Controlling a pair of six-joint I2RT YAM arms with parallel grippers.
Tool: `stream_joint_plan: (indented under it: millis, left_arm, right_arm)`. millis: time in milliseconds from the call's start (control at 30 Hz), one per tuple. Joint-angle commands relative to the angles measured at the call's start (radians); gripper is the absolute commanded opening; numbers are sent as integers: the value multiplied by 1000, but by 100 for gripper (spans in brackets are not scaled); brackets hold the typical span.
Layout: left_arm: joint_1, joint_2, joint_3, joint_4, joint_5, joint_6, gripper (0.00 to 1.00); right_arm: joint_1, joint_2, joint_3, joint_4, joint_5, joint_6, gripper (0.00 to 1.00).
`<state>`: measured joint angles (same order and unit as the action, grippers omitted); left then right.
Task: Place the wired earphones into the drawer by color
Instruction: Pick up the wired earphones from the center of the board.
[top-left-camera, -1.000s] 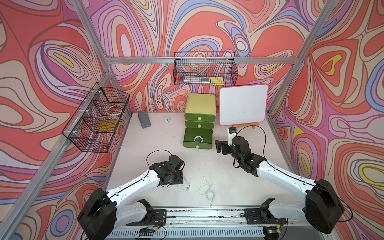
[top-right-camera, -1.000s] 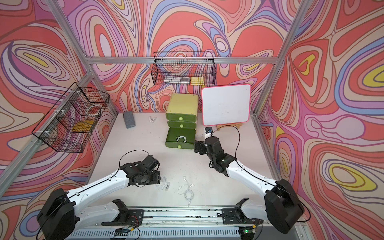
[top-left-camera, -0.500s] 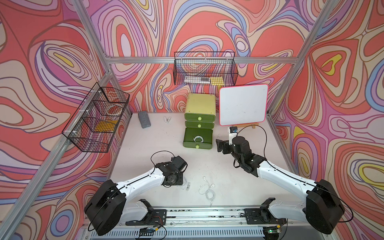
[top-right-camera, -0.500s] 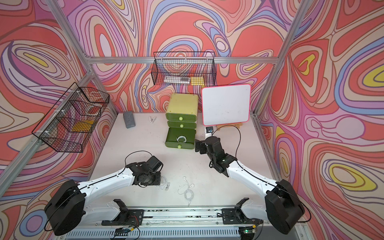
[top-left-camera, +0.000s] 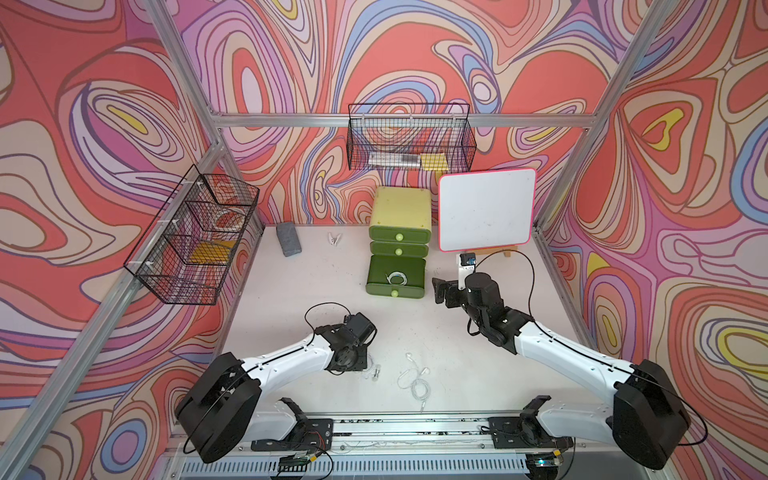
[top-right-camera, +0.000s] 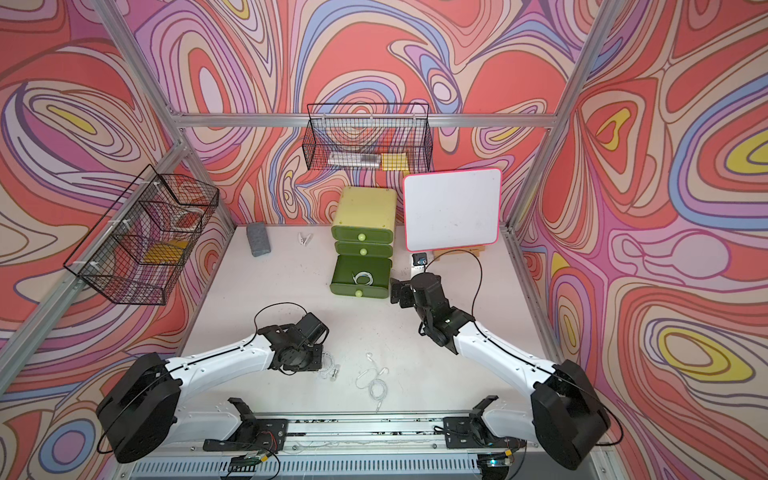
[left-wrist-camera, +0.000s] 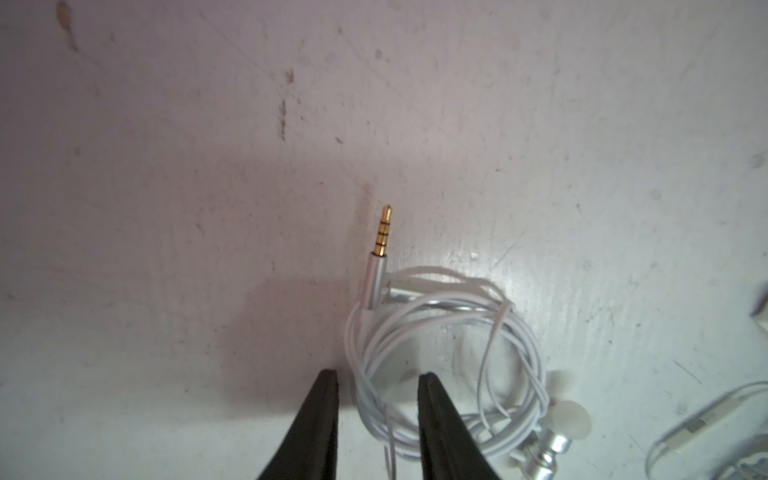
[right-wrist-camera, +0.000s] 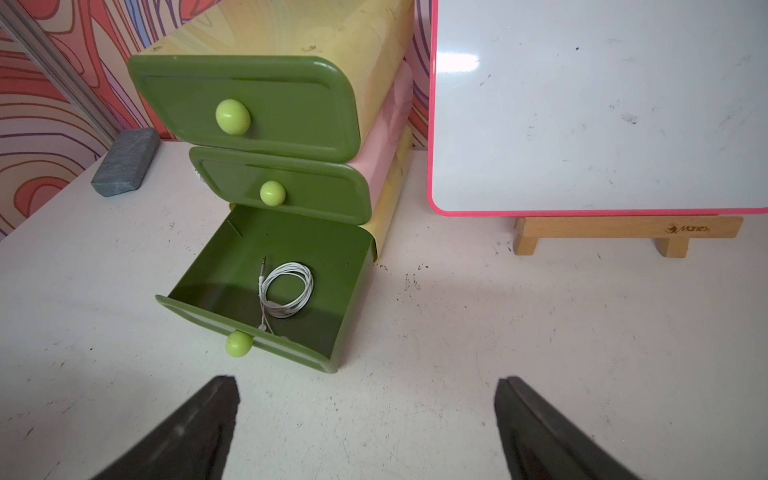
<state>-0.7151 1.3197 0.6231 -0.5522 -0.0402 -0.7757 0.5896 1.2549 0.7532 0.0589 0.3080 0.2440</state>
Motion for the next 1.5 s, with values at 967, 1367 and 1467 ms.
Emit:
stream_joint_plan:
  millis: [967,1367,1467]
  left_arm:
    - [-12,-31,-6,-27,-59,-3,0]
    - [-12,-85,112,-110,-101,64,0]
    - [-12,-76,152,-123,-105,84,0]
  right_arm:
    - [-3,-41,-20,4,20,-9,98]
    - [-4,-51,-26,6,25,-9,98]
    - [-4,-52,-28,9,26,-9,98]
